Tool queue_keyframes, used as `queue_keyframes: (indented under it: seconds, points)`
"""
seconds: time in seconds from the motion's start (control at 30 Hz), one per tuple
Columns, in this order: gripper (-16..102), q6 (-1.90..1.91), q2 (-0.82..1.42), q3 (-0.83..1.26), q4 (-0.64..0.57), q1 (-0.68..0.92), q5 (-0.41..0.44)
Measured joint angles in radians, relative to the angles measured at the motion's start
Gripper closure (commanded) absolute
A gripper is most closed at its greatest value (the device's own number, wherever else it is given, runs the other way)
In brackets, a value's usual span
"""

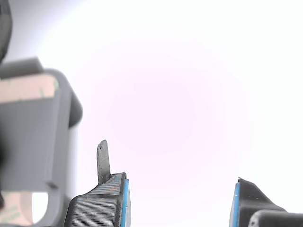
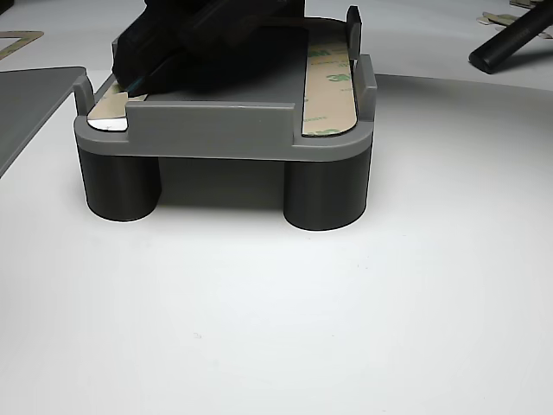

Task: Peel off protective film from adhesive tape.

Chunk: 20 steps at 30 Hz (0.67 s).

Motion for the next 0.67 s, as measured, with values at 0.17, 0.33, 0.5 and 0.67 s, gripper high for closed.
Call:
queue_keyframes:
  seconds: [0.17, 0.33, 0.5, 0.67]
  points:
    - [-14, -0.029, 0.011, 0.014, 0.0, -0.002, -0.002]
    - [-14, -0.02, 0.011, 0.014, 0.0, -0.002, 0.014]
    - [-14, -0.02, 0.011, 0.014, -0.002, -0.002, 0.015]
    - [-14, -0.02, 0.011, 0.014, -0.002, -0.002, 0.015]
